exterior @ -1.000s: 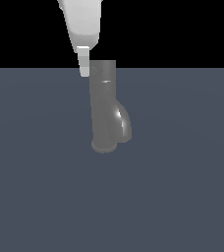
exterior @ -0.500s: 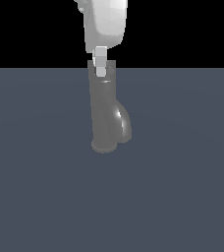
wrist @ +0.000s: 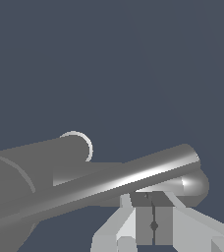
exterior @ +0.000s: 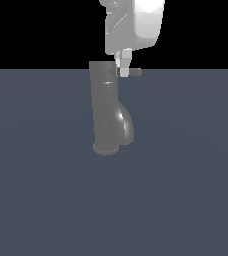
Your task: Turn on the faucet by rotating a designated handle.
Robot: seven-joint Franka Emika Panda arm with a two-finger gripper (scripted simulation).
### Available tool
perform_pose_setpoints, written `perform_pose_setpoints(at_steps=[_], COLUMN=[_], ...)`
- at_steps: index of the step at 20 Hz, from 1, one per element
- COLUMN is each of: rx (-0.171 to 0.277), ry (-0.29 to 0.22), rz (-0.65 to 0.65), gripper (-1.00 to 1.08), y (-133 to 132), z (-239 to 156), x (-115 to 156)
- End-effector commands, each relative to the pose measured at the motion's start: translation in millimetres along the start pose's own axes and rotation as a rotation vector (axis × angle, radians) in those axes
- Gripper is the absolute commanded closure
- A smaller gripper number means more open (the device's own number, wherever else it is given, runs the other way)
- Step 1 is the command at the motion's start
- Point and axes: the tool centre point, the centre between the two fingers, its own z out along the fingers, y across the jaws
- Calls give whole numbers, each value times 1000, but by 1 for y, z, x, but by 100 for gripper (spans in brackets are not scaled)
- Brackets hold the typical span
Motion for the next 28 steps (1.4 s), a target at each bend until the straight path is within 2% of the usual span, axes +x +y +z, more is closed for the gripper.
perform_pose_setpoints(at_steps=[1, 5, 6, 7, 28], rx=[1, 1, 1, 1, 1], ry=[0, 0, 0, -1, 0], rz=[24, 26, 26, -3, 11], gripper=[108, 108, 108, 108, 108], y=[3, 2, 2, -2, -39], z=[0, 0, 0, 0, 0], x=[24, 42, 42, 24, 65])
